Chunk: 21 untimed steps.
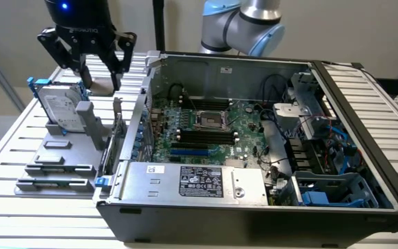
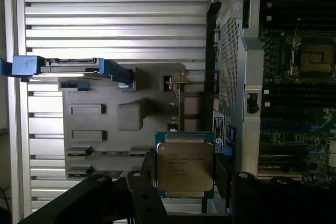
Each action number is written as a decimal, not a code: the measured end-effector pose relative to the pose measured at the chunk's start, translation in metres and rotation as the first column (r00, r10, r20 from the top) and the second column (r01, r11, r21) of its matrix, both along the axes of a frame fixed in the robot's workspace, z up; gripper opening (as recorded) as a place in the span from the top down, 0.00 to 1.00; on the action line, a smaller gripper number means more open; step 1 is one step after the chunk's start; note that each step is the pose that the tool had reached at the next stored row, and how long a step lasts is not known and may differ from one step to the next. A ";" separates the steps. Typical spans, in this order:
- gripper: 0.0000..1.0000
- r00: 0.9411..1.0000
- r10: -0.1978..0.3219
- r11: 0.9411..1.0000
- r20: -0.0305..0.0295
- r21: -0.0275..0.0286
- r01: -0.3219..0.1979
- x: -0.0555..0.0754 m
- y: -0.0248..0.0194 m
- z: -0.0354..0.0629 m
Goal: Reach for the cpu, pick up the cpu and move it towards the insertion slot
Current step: 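Pick up the cpu and move it towards the insertion slot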
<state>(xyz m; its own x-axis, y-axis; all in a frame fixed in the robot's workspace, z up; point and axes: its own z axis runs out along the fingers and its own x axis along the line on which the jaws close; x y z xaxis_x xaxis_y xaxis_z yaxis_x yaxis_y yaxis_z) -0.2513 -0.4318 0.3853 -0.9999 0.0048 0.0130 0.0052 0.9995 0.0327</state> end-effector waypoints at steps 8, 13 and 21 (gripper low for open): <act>0.46 1.000 0.000 1.000 0.000 0.020 0.000 0.037 0.0000 0.0027; 0.46 1.000 0.000 1.000 0.000 0.030 0.000 0.059 0.0000 0.0028; 0.46 1.000 0.000 0.999 0.000 0.041 0.000 0.096 0.0000 0.0029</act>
